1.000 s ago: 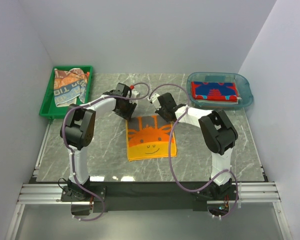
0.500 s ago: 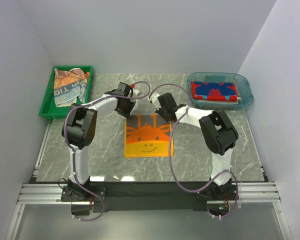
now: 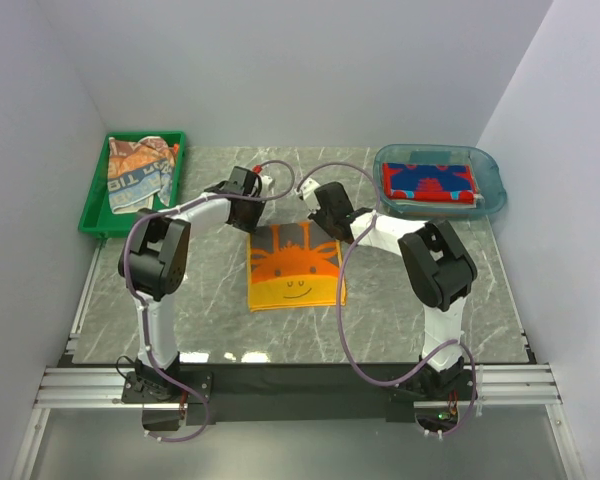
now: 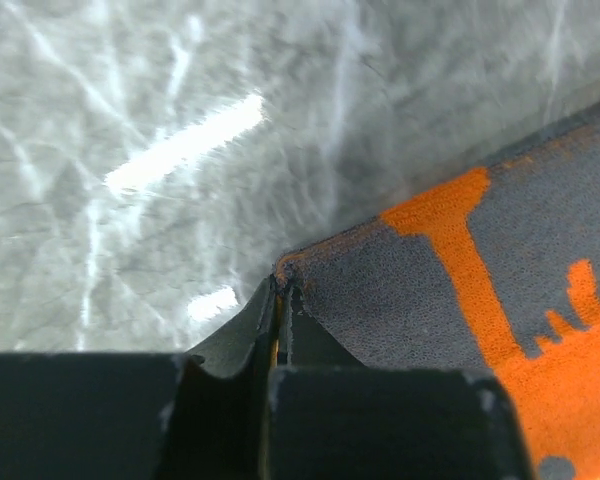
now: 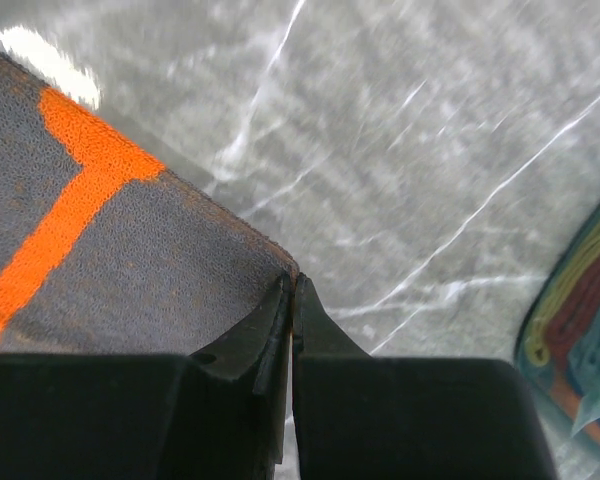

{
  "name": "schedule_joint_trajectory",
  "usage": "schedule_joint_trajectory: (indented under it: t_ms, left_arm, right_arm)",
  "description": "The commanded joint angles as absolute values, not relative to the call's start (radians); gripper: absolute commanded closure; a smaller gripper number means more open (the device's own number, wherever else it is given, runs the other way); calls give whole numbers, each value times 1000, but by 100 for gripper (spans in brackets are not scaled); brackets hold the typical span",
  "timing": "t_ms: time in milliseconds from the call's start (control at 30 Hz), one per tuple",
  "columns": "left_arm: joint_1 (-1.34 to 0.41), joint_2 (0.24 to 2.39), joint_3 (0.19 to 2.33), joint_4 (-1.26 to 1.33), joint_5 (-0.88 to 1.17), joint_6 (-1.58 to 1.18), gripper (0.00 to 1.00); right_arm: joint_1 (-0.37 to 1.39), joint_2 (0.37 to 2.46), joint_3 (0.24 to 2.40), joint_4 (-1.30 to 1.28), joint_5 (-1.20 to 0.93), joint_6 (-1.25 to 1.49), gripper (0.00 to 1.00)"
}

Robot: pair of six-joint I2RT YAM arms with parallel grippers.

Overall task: Fold and stack the towels
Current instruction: Fold the towel

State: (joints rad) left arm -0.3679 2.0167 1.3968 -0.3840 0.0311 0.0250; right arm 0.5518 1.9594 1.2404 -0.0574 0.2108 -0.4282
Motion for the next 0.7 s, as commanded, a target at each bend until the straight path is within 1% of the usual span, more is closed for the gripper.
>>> schedule_joint_trajectory:
  t_ms: [0, 333, 500, 667]
  left_arm:
    - [-336, 1939, 1368, -328, -97, 14, 99]
    - [-341, 1740, 1194, -129, -150, -55, 99]
    - [-377, 1666, 1135, -101, -172, -49, 99]
    - [-429, 1628, 1051, -74, -250, -69, 99]
  right_arm:
    - [538, 1873, 1263, -3, 339, -448, 100]
    - [554, 1783, 1155, 140, 422, -477, 100]
    - [563, 1763, 1111, 172, 466, -480, 100]
    - [584, 1726, 1037, 212, 494, -468, 100]
